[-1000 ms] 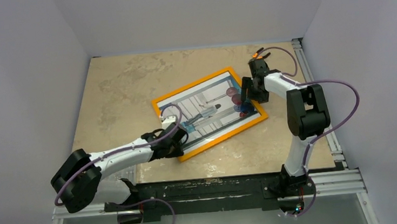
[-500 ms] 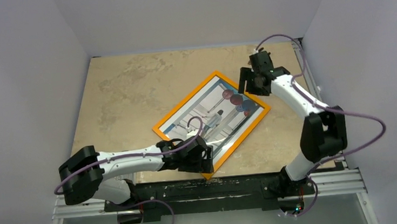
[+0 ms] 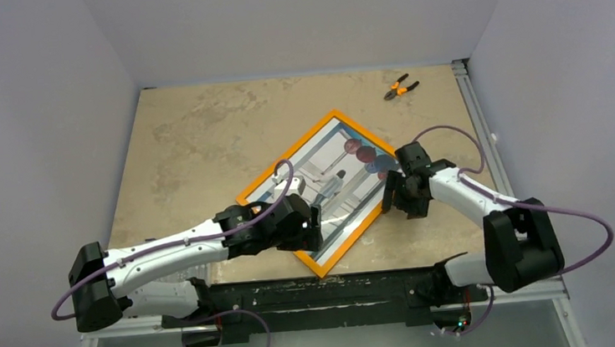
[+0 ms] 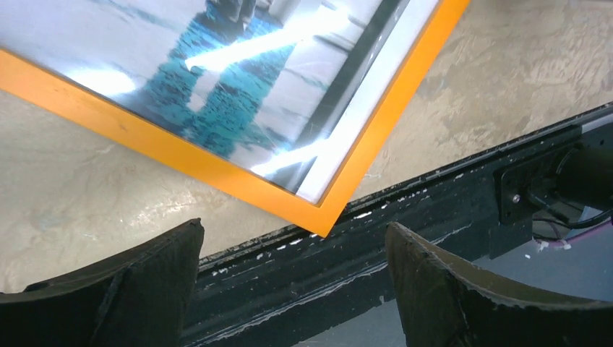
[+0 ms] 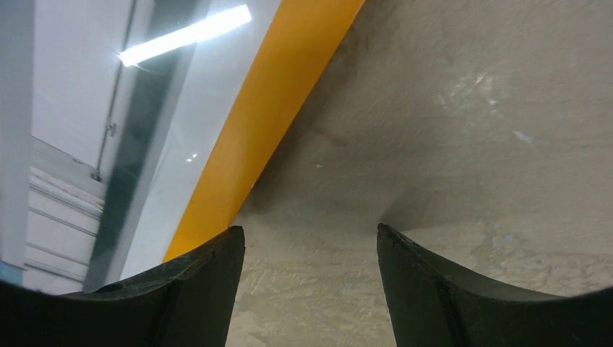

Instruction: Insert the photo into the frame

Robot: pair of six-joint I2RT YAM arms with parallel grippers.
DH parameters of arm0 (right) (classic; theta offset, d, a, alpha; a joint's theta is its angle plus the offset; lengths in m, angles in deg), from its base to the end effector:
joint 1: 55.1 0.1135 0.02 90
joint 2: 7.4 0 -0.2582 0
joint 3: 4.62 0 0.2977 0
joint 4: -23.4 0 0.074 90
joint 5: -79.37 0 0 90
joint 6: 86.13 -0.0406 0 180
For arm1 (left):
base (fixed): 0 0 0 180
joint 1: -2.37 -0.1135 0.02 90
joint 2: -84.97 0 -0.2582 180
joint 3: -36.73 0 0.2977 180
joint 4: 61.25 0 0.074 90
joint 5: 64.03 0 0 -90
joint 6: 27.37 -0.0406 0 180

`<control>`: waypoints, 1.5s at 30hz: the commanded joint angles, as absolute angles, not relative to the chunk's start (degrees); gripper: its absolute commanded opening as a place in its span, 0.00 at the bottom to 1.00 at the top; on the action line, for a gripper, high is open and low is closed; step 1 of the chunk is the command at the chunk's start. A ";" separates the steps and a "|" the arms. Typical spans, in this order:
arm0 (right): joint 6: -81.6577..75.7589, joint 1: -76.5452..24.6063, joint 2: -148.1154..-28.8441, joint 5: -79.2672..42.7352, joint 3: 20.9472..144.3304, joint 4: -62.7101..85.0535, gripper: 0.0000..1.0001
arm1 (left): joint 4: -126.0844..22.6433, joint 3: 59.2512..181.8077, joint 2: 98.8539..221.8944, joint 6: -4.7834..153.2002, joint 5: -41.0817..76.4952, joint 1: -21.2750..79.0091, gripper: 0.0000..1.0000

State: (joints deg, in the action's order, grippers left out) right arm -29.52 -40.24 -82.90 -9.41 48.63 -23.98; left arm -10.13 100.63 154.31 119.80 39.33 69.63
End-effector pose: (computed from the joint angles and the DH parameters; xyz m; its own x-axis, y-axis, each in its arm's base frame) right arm 0.2619 0.0686 0.1433 -0.8937 0.3321 -0.3016 0.2906 0.9407 0.1749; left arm 0.1199 -0.2618 0.2322 -0.8875 0.0025 -0.4608 0.1887 0.9142 -0.3585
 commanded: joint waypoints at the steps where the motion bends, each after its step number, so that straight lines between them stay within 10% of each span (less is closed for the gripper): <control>1: -34.65 -36.03 -85.66 -11.10 48.15 -16.05 0.67 | -4.08 105.79 153.91 116.57 45.31 69.56 0.93; 21: -43.33 -32.10 -81.11 -17.91 42.94 -1.22 0.68 | -4.01 104.23 152.83 115.85 46.27 67.98 0.93; 33: -41.66 -29.34 -98.51 -8.61 51.65 -8.45 0.66 | -4.19 102.65 152.75 116.34 46.38 67.68 0.93; 45: -34.55 -29.05 -106.62 2.00 57.49 -16.64 0.21 | -2.09 101.86 151.03 115.99 47.50 66.34 0.93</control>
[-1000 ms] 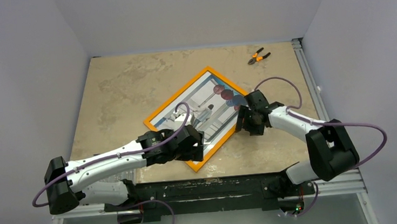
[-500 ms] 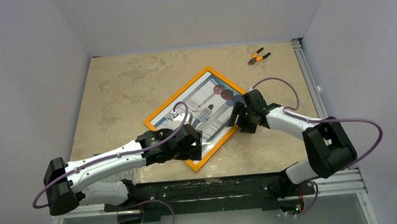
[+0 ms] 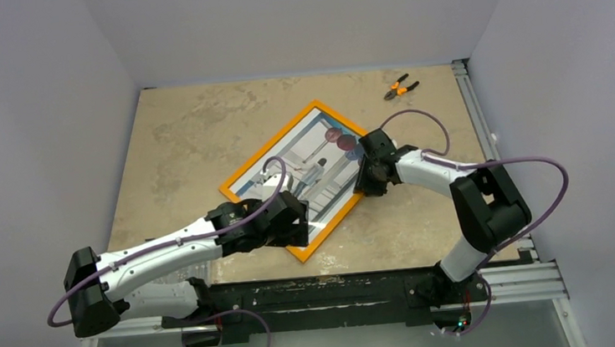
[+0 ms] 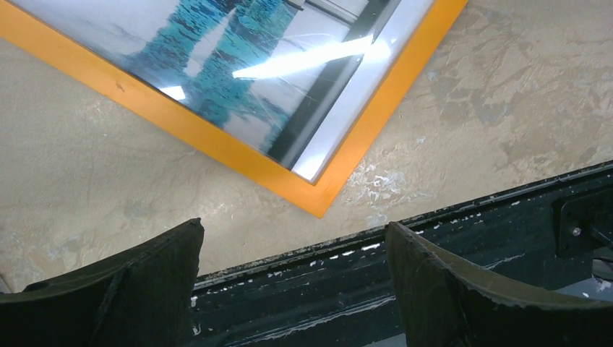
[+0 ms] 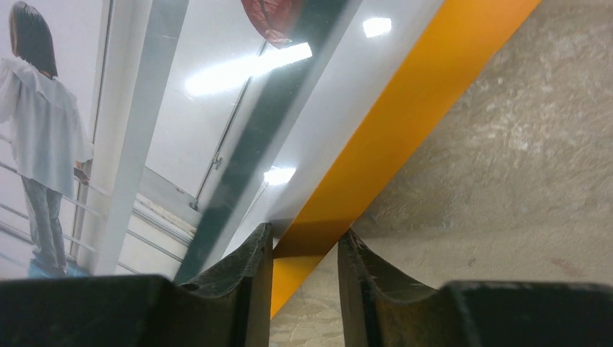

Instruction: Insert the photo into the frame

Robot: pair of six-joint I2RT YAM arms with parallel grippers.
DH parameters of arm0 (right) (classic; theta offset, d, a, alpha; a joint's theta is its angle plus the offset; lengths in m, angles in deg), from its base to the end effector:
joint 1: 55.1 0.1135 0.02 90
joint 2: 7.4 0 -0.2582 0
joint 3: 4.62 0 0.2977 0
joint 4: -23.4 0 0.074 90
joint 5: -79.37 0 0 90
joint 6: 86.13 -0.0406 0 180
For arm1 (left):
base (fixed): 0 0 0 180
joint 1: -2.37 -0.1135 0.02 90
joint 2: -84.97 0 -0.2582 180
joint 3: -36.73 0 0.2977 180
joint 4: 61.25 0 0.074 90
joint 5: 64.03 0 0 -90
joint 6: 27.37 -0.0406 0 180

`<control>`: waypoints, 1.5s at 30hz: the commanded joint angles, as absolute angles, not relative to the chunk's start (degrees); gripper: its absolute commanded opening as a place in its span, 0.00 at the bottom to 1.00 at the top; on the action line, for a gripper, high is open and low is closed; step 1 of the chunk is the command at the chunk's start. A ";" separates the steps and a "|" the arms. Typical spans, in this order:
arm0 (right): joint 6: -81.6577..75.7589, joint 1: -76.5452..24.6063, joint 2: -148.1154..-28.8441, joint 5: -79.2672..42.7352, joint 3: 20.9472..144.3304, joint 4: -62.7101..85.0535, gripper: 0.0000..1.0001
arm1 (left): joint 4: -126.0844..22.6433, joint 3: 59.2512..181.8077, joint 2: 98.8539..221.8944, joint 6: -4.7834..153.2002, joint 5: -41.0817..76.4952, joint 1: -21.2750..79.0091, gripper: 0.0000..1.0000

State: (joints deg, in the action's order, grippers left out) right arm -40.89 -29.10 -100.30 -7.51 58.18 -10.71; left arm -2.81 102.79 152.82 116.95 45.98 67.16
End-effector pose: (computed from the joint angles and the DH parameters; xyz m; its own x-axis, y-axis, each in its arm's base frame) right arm 0.3070 0.1473 0.1189 -0.8679 0.3590 -0.3434 0.2741 0.9226 0.2716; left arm 0.1301 -0.2437 0.2460 -0.8474 0.0081 -0.5309 0.1533 0.9610 -0.2301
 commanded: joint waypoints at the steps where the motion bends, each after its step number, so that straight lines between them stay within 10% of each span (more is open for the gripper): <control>1: -33.86 -29.00 -106.82 2.97 58.49 -17.68 0.18 | -2.06 101.70 150.95 115.91 47.49 66.16 0.93; 8: -25.84 -29.13 -107.20 5.30 65.42 -23.17 0.00 | -3.53 99.63 150.01 115.52 45.98 64.37 0.93; 20: -15.38 -31.36 -108.38 12.98 72.32 -27.87 0.01 | -10.68 93.45 146.26 112.90 37.25 55.75 0.93; 23: -17.75 -31.92 -106.36 12.45 72.02 -27.87 0.46 | -11.75 93.54 146.86 110.95 35.58 51.52 0.94; 26: -20.60 -32.28 -101.93 9.63 69.63 -26.70 0.67 | -11.99 95.12 148.27 108.54 34.30 46.55 0.94; 45: -36.23 -34.52 -94.38 -22.59 49.23 -6.47 0.72 | -19.82 104.20 177.47 100.30 25.10 21.10 0.96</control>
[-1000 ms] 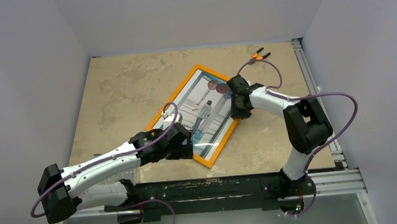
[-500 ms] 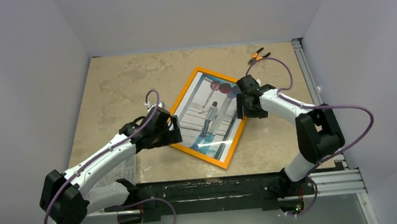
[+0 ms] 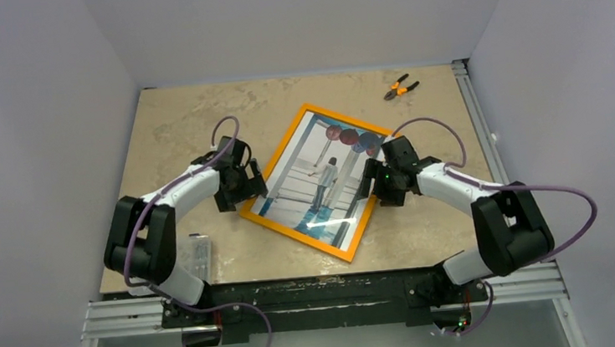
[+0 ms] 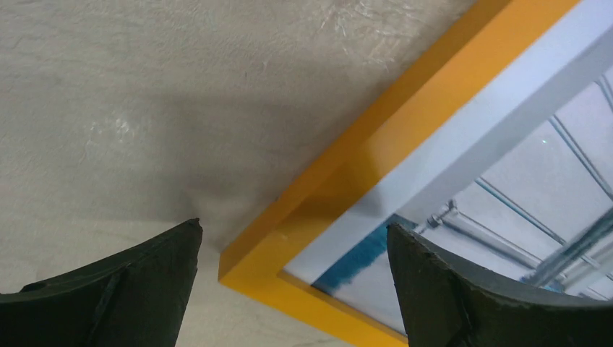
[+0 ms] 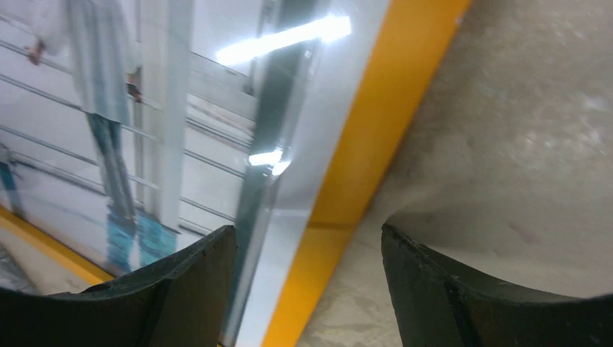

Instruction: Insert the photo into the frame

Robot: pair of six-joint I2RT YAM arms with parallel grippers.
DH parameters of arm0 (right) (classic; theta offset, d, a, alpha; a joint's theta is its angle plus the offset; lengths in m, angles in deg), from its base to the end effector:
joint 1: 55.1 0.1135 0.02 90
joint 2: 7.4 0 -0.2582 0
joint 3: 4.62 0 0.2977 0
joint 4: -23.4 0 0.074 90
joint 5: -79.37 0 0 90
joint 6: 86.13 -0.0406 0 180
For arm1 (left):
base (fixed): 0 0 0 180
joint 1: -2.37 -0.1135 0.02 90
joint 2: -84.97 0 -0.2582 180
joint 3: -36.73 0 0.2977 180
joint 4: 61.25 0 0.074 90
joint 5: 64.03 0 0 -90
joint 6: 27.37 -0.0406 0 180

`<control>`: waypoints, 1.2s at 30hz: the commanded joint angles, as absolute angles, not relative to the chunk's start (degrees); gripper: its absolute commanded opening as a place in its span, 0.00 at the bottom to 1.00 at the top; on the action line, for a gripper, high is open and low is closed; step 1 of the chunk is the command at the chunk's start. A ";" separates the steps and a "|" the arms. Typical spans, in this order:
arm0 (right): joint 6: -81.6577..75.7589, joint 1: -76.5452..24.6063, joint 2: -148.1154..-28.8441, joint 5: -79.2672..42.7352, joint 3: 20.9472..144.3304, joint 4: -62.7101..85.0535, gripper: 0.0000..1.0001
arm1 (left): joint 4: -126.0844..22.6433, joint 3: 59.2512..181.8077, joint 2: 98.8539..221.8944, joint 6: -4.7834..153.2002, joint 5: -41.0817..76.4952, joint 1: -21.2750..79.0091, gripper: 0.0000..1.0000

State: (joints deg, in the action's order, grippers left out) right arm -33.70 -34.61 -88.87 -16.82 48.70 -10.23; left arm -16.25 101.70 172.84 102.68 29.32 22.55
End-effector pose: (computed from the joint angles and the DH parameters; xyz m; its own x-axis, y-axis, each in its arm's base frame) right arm 0.2779 0.1085 0.1276 -0.8955 0.3125 -0.3169 0.1896 0.9121 0.3636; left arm 0.3084 -0.1108 0.1496 -0.8740 -0.3631 -0.3228 -0.3118 0.9287 -0.2006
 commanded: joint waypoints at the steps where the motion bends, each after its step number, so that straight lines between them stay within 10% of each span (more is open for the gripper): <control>1: -36.21 -34.45 -95.42 -23.08 50.00 -6.34 0.72 | -20.67 103.72 178.30 100.42 24.10 21.04 0.96; 36: -26.87 -38.31 -107.78 -21.21 71.14 -14.50 0.72 | -33.90 83.97 164.89 115.54 20.38 44.18 0.96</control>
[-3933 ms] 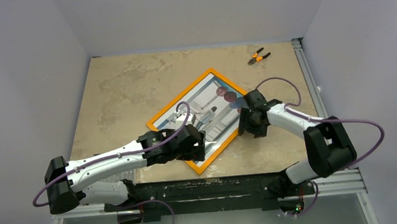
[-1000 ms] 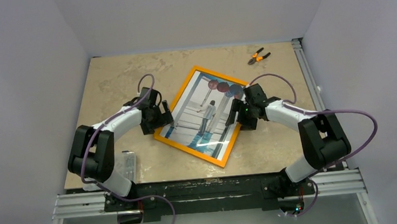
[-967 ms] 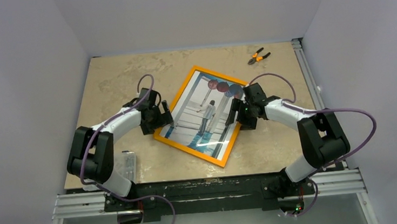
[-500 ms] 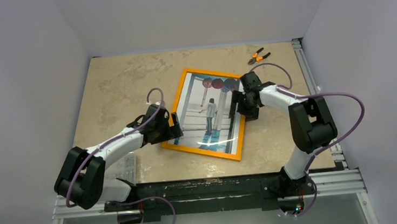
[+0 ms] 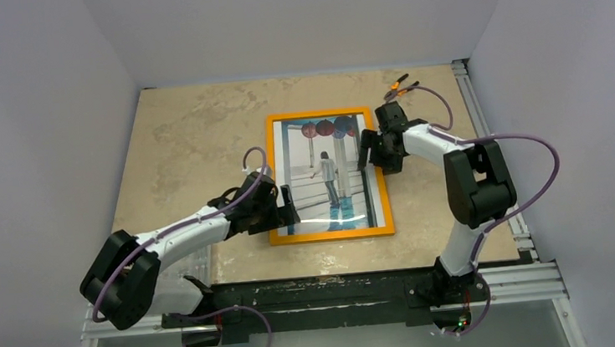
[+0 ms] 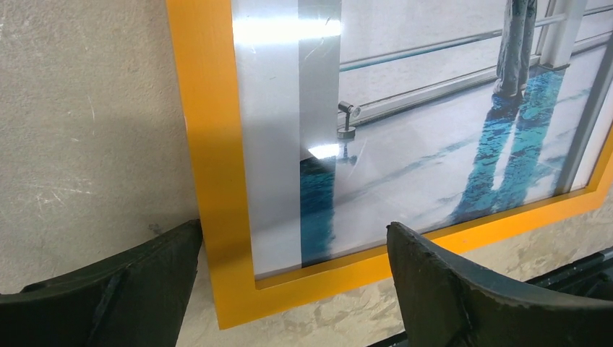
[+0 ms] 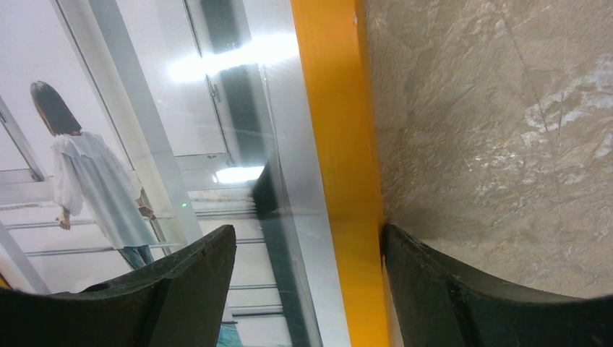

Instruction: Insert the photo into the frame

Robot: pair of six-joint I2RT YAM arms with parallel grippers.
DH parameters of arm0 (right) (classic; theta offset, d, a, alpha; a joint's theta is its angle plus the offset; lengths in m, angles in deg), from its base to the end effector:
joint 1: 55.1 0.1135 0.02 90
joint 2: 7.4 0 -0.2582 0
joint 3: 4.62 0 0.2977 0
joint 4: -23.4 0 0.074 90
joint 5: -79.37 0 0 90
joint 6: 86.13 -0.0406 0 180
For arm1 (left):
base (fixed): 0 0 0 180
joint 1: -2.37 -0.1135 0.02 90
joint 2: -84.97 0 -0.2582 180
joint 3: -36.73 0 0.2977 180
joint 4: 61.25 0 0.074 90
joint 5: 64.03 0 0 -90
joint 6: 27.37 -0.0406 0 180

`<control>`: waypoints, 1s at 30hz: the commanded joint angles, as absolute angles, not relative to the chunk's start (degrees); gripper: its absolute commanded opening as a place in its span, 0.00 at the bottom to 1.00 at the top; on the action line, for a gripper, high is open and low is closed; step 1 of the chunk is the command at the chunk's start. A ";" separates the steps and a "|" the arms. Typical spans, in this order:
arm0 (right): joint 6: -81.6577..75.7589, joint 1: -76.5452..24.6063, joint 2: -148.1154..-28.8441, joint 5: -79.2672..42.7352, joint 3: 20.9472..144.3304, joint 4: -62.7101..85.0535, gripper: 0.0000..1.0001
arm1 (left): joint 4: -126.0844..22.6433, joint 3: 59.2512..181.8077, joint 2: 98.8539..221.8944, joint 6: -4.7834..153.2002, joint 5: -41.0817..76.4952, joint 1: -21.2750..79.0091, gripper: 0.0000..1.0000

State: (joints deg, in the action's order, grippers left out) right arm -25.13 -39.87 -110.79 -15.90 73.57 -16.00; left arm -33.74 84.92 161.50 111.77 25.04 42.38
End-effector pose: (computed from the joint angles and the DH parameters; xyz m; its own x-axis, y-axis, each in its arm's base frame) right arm 0.3833 0.1082 0.1346 -0.9076 0.2532 -0.3349 0.1605 0.9463 0.2805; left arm 0.2188 -0.1845 0.1284 -0.9061 -0.2267 -0.3571 -0.0543 0.8996 -0.4334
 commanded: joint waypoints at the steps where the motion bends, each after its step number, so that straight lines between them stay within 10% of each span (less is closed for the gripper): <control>1: -26.89 -38.31 -106.78 -20.54 70.48 -14.62 0.72 | -32.89 84.34 164.54 115.39 21.22 44.12 0.96; 19: -27.13 -38.83 -71.64 -14.62 58.55 -12.25 0.79 | -28.92 85.47 129.85 104.25 26.82 38.09 1.00; 30: -24.77 -38.84 -54.64 -13.68 51.60 -9.14 0.99 | -33.94 82.46 114.30 96.86 29.70 31.37 1.00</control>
State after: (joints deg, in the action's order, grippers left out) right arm -26.37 -38.87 -57.77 -14.79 52.78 -11.89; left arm -29.85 84.63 116.67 101.61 27.05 31.84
